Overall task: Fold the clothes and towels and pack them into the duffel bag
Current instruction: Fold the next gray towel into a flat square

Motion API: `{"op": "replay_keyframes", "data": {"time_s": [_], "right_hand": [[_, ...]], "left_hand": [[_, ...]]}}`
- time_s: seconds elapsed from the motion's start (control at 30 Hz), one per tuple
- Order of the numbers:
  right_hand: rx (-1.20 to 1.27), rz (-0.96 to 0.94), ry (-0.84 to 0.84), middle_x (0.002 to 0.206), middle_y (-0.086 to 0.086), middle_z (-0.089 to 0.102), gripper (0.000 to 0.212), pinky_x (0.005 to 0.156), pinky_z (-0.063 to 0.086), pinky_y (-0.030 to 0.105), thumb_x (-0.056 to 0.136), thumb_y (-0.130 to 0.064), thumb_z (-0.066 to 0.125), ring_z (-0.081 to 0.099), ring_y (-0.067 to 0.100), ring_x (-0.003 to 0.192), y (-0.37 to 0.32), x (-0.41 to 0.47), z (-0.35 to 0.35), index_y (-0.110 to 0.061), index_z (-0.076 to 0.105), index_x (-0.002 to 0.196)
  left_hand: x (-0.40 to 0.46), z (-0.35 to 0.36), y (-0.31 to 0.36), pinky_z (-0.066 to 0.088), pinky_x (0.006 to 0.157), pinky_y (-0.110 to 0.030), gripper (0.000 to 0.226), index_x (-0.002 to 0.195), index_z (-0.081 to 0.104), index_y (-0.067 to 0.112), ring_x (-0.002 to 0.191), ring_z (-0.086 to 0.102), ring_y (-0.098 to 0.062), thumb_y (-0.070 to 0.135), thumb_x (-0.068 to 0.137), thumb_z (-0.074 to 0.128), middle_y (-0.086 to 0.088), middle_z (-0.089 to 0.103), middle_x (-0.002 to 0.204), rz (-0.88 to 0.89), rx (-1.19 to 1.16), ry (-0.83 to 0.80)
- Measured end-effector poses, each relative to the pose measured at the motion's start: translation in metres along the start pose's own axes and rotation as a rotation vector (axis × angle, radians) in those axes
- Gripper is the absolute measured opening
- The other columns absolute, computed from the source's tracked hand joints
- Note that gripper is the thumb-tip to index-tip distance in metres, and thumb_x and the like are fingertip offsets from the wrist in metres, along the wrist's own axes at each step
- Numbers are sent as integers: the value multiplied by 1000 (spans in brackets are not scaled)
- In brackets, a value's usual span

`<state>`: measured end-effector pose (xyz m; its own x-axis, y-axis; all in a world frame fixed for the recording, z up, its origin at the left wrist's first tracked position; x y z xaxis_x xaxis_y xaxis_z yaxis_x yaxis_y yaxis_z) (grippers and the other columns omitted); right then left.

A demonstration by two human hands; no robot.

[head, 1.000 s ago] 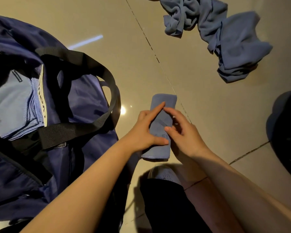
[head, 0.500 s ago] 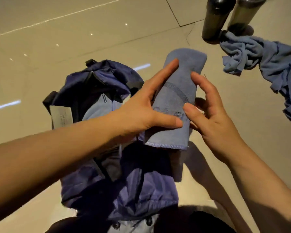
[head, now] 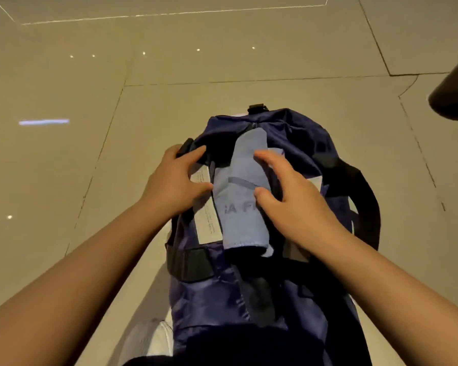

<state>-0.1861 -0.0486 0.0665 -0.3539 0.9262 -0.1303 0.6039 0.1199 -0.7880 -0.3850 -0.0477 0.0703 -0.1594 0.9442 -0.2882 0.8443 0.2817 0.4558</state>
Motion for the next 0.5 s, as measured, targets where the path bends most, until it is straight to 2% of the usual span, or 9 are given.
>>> {"op": "replay_keyframes", "data": {"time_s": [0.07, 0.13, 0.23, 0.3, 0.37, 0.43, 0.5], "right_hand": [[-149, 1, 23, 119, 5, 53, 58, 69, 41, 35, 96, -34, 52, 55, 29, 100, -3, 20, 21, -38, 19, 145], [-260, 50, -18, 111, 10, 52, 61, 65, 36, 36, 96, -48, 47, 54, 33, 95, 1, 31, 44, -33, 17, 146], [-87, 166, 21, 117, 11, 53, 50, 74, 34, 35, 97, -56, 32, 52, 30, 104, 11, 30, 53, -34, 30, 142], [-110, 180, 55, 125, 8, 47, 42, 77, 35, 34, 100, -46, 34, 50, 27, 107, 13, 23, 47, -33, 33, 141], [-341, 123, 90, 134, 8, 37, 46, 80, 41, 36, 98, -31, 50, 46, 29, 110, 11, 16, 42, -25, 35, 141], [-597, -52, 175, 132, 14, 43, 48, 76, 48, 39, 82, -14, 70, 49, 33, 101, -1, 15, 47, -11, 52, 127], [-665, -187, 231, 116, 17, 56, 45, 68, 44, 35, 62, 2, 76, 52, 32, 88, -12, 24, 61, -4, 61, 104]], "left_hand": [[5, -1, -7, 37, 100, -33, 77, 151, 29, 27, 135, 36, -27, 11, 85, 65, -4, 25, 155, 28, 18, 55], [8, -8, -10, 39, 93, -34, 78, 152, 26, 26, 133, 38, -27, 6, 84, 59, -2, 26, 155, 66, 71, 84], [13, -18, -15, 41, 91, -34, 78, 152, 25, 26, 131, 39, -27, 5, 84, 58, -1, 26, 155, 105, 73, 116], [11, -18, -18, 39, 94, -33, 80, 152, 24, 27, 132, 38, -26, 7, 84, 60, -1, 26, 155, 104, 37, 118], [7, -14, -19, 37, 97, -30, 90, 153, 19, 29, 135, 34, -23, 13, 80, 70, 2, 22, 156, 89, 4, 80], [3, -8, -20, 36, 97, -28, 105, 153, 10, 31, 138, 30, -20, 15, 75, 78, 6, 13, 159, 68, -18, 12], [3, -5, -22, 38, 92, -27, 106, 153, 7, 32, 135, 33, -20, 7, 75, 74, 7, 10, 158, 54, -64, -9]]}}
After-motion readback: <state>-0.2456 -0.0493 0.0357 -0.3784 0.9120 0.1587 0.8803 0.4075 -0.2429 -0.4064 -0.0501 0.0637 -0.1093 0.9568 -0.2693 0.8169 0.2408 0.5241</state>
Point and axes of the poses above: each hand's wrist, its own x-axis towards the middle knuckle, its own z-axis out of the palm, y = z × x, the point moved 2 cm from there along x, towards the middle knuckle
